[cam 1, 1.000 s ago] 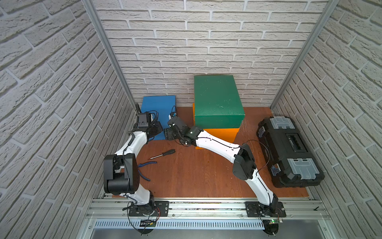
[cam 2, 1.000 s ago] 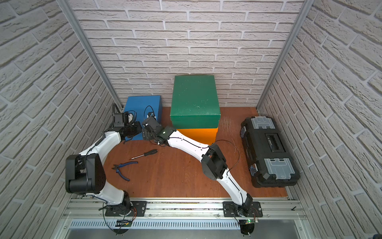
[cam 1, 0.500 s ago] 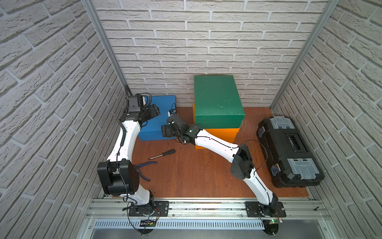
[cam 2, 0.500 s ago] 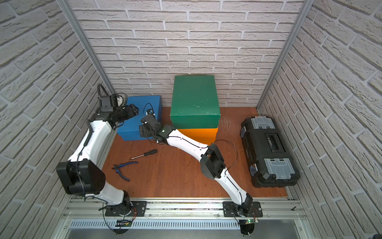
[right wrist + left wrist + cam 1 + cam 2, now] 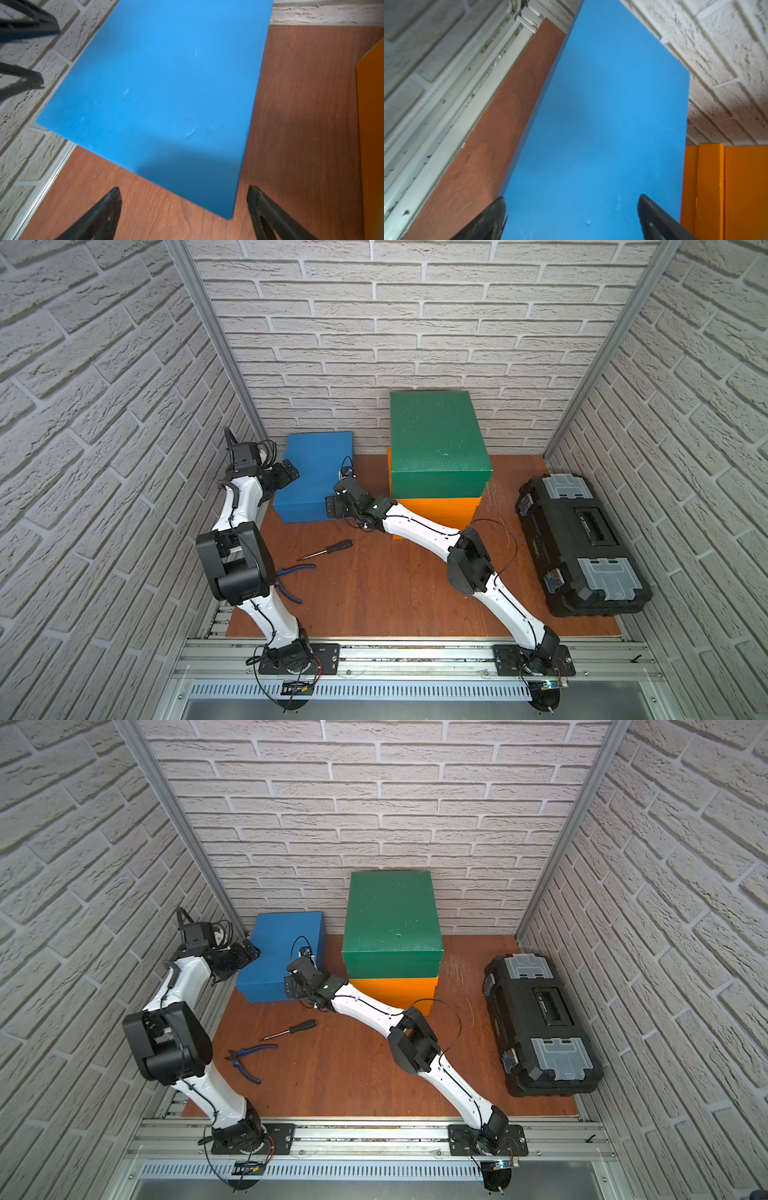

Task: Stack the shoeboxes
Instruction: Move the shoebox to the center of the board.

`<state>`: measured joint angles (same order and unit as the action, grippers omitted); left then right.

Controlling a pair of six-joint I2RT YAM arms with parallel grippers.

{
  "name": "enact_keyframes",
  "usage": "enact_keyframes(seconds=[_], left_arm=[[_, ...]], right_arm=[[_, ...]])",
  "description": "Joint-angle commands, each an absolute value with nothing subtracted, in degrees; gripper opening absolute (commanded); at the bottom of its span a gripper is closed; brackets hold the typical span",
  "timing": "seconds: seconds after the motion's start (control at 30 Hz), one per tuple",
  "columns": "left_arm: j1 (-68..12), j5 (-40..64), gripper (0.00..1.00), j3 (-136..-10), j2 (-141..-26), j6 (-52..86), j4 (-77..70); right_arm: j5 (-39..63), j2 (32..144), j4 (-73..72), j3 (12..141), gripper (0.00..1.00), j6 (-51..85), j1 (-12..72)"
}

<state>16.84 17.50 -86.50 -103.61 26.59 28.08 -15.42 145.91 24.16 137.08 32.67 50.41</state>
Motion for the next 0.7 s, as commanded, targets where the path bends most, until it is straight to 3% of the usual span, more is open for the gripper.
enact_keyframes(seconds=[0.0,0.67], left_arm=[[17.1,19.2,0.98,-89.3,-106.3,23.6,26.4],[17.6,10.5,0.98,-91.7,-105.5,18.0,28.4]], right_arm=[[-16.0,145.6,20.9,138.6,0.95,35.2,49.8],[-12.8,147.9,20.2,139.4,0.95,39.0,48.7]])
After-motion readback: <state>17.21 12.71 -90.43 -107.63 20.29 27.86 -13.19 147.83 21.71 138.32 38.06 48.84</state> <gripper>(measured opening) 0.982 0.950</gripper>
